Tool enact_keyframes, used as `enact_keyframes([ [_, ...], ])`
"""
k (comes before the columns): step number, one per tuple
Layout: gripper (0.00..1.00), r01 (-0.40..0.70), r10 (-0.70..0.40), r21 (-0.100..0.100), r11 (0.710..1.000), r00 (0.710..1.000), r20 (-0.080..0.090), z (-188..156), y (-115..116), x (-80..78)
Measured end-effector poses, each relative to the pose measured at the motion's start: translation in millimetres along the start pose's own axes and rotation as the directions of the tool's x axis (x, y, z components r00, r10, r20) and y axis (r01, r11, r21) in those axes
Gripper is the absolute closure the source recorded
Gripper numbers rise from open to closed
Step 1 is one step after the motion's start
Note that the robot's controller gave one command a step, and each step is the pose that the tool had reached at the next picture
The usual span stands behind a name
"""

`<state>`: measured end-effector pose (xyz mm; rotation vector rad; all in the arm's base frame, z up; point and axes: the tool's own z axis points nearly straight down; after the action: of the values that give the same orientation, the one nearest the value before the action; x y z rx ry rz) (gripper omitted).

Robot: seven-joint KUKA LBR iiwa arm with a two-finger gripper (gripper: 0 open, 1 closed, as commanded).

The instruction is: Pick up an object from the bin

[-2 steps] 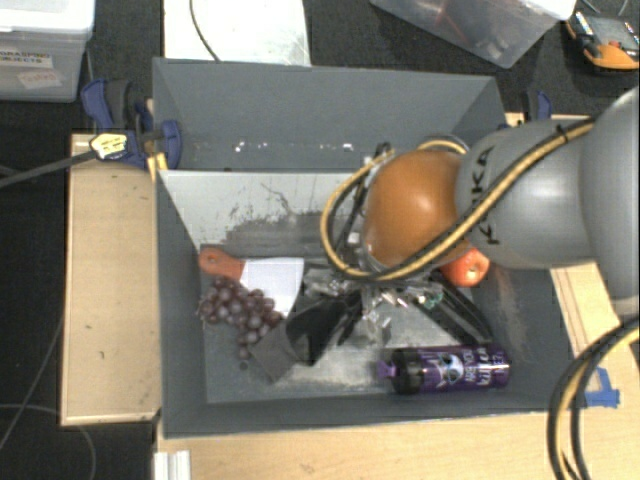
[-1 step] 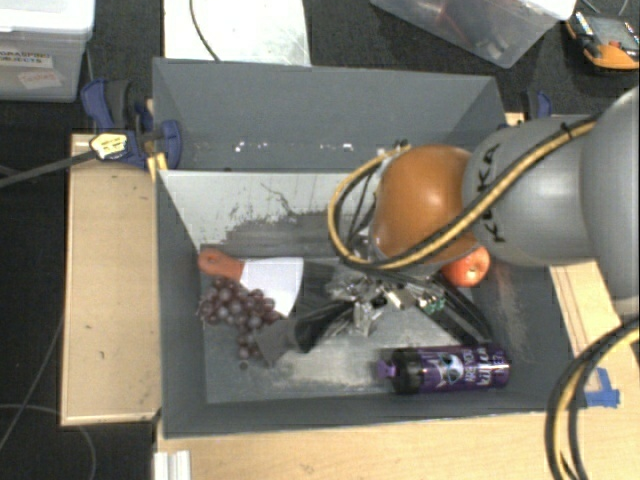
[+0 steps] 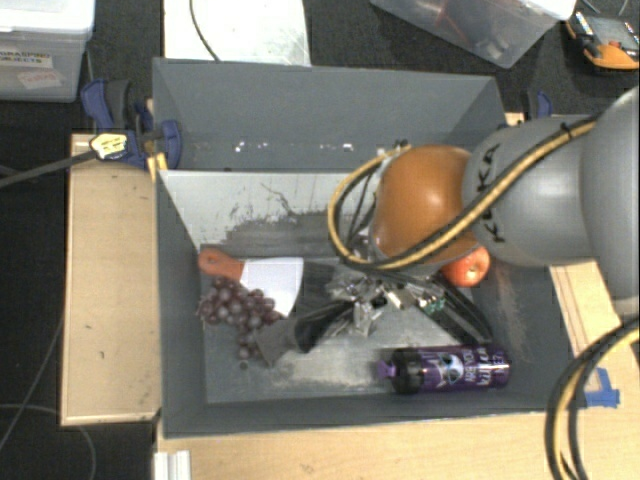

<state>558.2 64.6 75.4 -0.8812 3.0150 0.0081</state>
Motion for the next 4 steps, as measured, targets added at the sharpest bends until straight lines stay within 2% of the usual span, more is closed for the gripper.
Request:
enact_keyframes([
  [2, 1.0, -0.003, 0.003, 0.0, 1.0, 1.0, 0.001, -21.6, 0.5, 0.1],
  [3, 1.0, -0.003, 0.003, -0.005, 1.0, 1.0, -0.008, -48.1, 1.8, 2.0],
  [4, 1.0, -0.004, 0.004, 0.0, 1.0, 1.0, 0.002, -89.2, 0.6, -0.4],
])
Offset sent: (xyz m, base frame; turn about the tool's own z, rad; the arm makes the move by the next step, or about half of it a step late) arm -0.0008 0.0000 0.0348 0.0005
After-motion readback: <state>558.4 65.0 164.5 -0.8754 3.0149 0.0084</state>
